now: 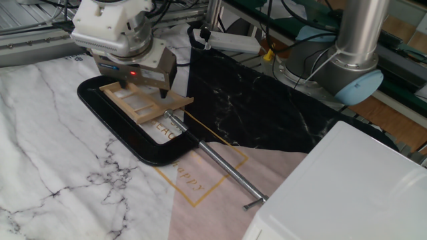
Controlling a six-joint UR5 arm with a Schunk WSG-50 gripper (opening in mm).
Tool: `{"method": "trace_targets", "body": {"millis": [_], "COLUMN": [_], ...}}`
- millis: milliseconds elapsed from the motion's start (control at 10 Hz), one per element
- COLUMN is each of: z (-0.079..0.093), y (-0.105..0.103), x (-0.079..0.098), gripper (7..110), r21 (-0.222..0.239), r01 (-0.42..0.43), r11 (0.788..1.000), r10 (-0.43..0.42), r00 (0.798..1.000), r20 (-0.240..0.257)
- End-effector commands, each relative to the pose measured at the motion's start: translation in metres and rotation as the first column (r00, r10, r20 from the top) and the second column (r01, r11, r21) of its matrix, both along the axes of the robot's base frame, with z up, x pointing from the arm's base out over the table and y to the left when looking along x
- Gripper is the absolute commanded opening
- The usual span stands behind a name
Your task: Close a sliding window
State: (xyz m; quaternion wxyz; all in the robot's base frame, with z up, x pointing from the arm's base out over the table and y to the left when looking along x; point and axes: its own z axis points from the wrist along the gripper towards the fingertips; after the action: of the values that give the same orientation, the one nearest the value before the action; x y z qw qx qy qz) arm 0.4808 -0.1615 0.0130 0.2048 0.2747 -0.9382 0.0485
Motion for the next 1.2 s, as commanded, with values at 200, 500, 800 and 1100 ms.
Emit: {"method": "trace_targets", "body": {"millis": [200, 500, 800, 1100], "z": [0.005, 0.007, 0.011, 0.008], "y": [0.052, 0.098, 0.106, 0.106], "x": [0.0, 0.012, 0.003, 0.002], "gripper": [88, 88, 88, 88], "r21": [0.196, 0.364, 0.388, 0.406], "r01": [0.083, 0.102, 0.139, 0.159], "r11": [0.977, 0.926, 0.911, 0.9], "r10": [-0.096, -0.164, -0.195, -0.208], "r00": [0.994, 0.976, 0.975, 0.975], "r20": [0.057, 0.145, 0.108, 0.081]}}
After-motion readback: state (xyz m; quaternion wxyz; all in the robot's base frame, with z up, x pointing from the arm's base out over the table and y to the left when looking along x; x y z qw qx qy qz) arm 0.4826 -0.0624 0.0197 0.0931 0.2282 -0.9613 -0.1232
